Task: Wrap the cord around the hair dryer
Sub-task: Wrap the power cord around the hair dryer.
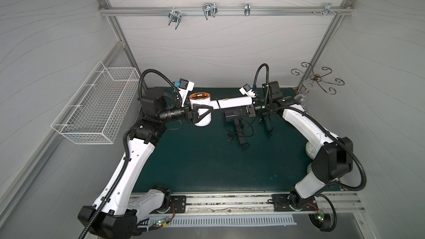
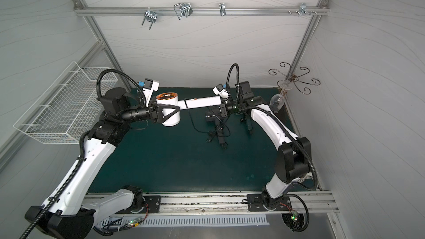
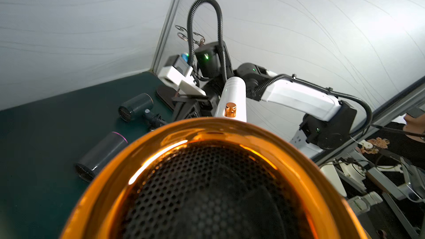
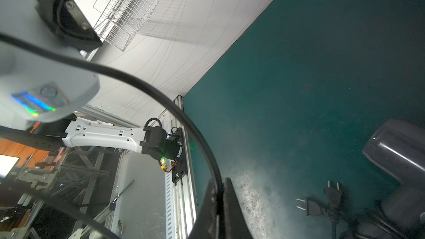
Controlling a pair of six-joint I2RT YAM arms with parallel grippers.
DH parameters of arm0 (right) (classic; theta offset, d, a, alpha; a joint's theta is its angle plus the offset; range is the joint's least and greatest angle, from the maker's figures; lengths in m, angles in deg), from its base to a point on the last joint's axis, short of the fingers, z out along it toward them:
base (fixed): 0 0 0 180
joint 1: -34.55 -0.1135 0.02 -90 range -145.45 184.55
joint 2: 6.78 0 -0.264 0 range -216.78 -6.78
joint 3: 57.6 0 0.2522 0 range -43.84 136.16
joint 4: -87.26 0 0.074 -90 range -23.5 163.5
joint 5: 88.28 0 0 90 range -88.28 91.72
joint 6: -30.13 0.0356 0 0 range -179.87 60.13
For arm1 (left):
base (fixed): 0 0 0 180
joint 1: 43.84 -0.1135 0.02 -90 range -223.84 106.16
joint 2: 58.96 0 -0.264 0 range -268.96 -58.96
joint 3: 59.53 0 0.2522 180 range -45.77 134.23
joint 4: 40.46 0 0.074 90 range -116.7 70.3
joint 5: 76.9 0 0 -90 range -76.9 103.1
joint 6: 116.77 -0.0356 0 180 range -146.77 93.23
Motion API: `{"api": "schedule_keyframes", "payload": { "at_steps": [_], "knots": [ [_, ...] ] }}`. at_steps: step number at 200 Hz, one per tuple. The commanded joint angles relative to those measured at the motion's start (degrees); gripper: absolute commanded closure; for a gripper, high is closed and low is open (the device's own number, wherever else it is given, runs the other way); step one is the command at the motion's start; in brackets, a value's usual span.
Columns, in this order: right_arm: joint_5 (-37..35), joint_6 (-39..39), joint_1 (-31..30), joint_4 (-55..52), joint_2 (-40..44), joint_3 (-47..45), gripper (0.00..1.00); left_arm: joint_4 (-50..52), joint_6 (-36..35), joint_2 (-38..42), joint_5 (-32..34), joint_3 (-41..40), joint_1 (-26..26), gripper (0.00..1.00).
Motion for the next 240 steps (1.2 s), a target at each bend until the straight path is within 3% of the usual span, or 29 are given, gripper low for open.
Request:
{"api": "schedule_keyframes", "payload": {
  "at_steps": [1, 27, 61, 98, 148, 240],
  "knots": [
    [0.93, -0.74, -2.35, 1.54, 2.65, -3.30, 1.00, -12.53, 3.98, 0.15, 1.81, 0.79, -1.73, 1.00],
    [-1.27, -2.69, -5.65, -0.87, 4.77, -5.84, 1.00, -14.84, 5.23, -0.83, 3.69, 1.11, -3.39, 1.00],
    [-2.84, -5.37, -6.68, -4.52, 8.70, -8.04, 1.00, -10.66, 1.80, -1.82, 6.70, 3.50, -5.35, 1.00],
    [-5.77, -9.24, -9.94, -11.14, 12.01, -8.11, 1.00, -4.25, -4.11, -2.52, 16.81, 4.75, -5.89, 1.00],
    [-10.68, -12.10, -17.31, -16.23, 13.33, -7.39, 1.00, -6.34, -1.84, -3.94, 22.67, 2.30, -6.32, 1.00],
    [-16.39, -18.68, -22.34, -33.45, 12.95, 13.55, 1.00, 2.46, -11.34, -5.03, 33.09, -0.24, -6.31, 1.00]
  ]
}}
